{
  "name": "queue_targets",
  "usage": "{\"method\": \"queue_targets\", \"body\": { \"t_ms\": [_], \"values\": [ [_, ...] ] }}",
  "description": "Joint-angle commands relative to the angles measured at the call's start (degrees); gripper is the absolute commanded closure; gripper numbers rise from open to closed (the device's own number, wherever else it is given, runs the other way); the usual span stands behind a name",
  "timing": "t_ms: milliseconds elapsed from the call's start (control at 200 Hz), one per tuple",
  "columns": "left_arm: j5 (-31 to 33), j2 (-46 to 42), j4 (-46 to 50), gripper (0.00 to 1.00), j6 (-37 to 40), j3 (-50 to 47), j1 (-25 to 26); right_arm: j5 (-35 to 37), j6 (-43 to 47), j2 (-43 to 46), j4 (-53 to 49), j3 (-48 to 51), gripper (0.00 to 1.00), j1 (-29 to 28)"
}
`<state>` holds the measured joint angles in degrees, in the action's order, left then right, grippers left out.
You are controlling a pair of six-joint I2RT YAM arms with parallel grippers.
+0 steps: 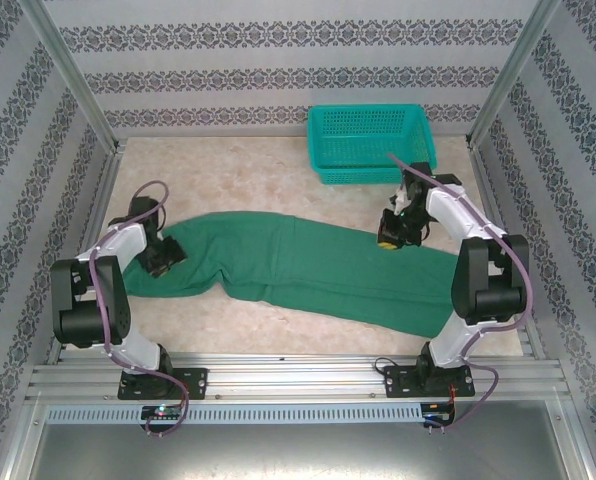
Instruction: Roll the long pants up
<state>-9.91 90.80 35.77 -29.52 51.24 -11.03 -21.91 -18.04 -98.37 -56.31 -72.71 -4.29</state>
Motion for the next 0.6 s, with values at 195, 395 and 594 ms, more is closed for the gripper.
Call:
{"method": "queue_targets", "body": {
  "t_ms": [195, 395, 594],
  "values": [
    [-0.7, 2.9, -6.4, 0.58, -3.1, -0.2, -10.6, 1.0, 1.1, -5.5, -3.8, 3.0, 1.0, -2.9],
    [-2.8, 4.7, -8.5, 0.59, -3.7, 4.0, -11.5, 1.6, 1.2, -10.3, -2.9, 2.2, 1.0, -2.8],
    [-1.7, -1.7, -11.1, 0.49, -5.1, 1.0, -10.2, 3.5, 1.4, -14.3, -3.6, 0.2, 1.0, -2.9]
  ]
}}
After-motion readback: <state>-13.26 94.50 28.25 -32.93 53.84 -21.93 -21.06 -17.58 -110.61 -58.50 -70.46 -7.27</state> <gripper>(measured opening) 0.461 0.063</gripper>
